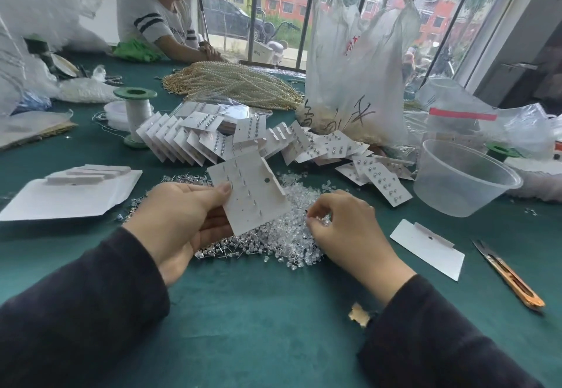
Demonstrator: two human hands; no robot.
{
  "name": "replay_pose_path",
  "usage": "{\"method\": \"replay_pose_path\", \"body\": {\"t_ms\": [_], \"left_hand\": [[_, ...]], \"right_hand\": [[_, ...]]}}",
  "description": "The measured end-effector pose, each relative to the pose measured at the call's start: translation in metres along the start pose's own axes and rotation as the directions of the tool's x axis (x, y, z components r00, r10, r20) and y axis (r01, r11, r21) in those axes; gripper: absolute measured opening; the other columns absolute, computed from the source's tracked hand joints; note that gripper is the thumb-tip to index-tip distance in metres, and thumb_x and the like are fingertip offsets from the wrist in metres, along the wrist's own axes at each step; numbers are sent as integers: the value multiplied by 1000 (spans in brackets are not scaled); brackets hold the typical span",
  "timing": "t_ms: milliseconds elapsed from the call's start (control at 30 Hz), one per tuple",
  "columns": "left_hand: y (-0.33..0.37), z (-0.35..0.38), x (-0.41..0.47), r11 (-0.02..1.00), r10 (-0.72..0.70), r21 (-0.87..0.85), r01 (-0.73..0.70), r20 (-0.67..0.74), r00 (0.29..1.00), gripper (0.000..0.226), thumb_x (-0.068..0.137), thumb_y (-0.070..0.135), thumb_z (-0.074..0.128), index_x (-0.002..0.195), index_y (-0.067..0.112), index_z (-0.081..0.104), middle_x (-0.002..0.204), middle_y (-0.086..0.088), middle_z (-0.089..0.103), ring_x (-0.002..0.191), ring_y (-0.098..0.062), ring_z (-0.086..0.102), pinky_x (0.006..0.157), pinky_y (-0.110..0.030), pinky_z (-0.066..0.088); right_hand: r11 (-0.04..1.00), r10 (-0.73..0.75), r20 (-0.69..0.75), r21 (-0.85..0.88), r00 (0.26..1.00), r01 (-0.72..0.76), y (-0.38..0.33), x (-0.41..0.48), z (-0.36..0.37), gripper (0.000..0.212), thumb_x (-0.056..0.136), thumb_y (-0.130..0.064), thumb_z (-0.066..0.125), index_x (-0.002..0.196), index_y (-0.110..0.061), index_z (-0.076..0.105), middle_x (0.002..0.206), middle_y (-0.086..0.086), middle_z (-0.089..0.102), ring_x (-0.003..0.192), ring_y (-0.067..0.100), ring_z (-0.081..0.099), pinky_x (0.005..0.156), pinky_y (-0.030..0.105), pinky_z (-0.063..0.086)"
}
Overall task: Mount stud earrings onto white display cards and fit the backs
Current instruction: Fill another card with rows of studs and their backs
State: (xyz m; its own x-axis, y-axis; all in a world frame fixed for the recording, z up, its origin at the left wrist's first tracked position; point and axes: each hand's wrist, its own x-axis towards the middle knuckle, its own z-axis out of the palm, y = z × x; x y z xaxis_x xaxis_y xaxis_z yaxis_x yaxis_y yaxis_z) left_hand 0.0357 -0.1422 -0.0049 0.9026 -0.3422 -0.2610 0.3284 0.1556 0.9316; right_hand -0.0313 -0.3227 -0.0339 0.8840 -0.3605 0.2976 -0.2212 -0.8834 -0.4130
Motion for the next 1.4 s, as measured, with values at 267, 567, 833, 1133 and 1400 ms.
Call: {"method": "replay_pose_path", "body": {"t_ms": [267, 567, 833, 1133, 1400], "left_hand": [[-4, -1, 2, 999, 3, 46, -3, 5, 1000, 9, 84, 5, 59, 78, -2, 58, 49, -7, 66, 41, -16, 63, 36, -21, 48], [-13, 6, -3, 996, -52, 71, 46, 88, 995, 20, 86, 2, 55, 98, -14, 56, 55, -13, 68, 44, -19, 65, 37, -24, 50], [-21, 12, -9, 990, -80, 132, 59, 163, 983, 15, 85, 3, 58, 82, -11, 63, 58, -15, 68, 44, -19, 64, 38, -21, 48], [-28, 16, -8, 983, -72, 176, 48, 131, 989, 18, 87, 5, 57, 87, -13, 62, 65, -17, 67, 44, -16, 63, 38, -21, 49], [-32, 17, -7, 984, -7, 176, -13, 111, 994, 20, 86, 6, 58, 74, -9, 63, 61, -16, 66, 41, -14, 61, 37, -19, 46]], "right_hand": [[979, 39, -96, 204, 995, -19, 0, 0, -9, 6, 73, -13, 61, 69, -18, 60, 64, -8, 59, 56, 5, 49, 59, 22, 40], [812, 183, -29, 568, 983, -134, 1, 0, -17, 17, 70, -2, 69, 65, -18, 63, 62, -4, 62, 57, 5, 56, 56, 20, 48], [717, 264, -43, 677, 964, -166, 1, 1, -17, 17, 70, -8, 76, 62, -17, 64, 54, -9, 61, 51, -1, 55, 50, 11, 44], [842, 106, -159, 540, 982, -4, -22, -12, -26, 15, 77, -8, 69, 68, -20, 69, 59, -6, 66, 52, 1, 56, 52, 12, 46], [895, -168, -198, 379, 966, 233, -48, -28, -5, 12, 73, -7, 73, 70, -18, 70, 71, -8, 63, 60, 6, 53, 60, 11, 39]]}}
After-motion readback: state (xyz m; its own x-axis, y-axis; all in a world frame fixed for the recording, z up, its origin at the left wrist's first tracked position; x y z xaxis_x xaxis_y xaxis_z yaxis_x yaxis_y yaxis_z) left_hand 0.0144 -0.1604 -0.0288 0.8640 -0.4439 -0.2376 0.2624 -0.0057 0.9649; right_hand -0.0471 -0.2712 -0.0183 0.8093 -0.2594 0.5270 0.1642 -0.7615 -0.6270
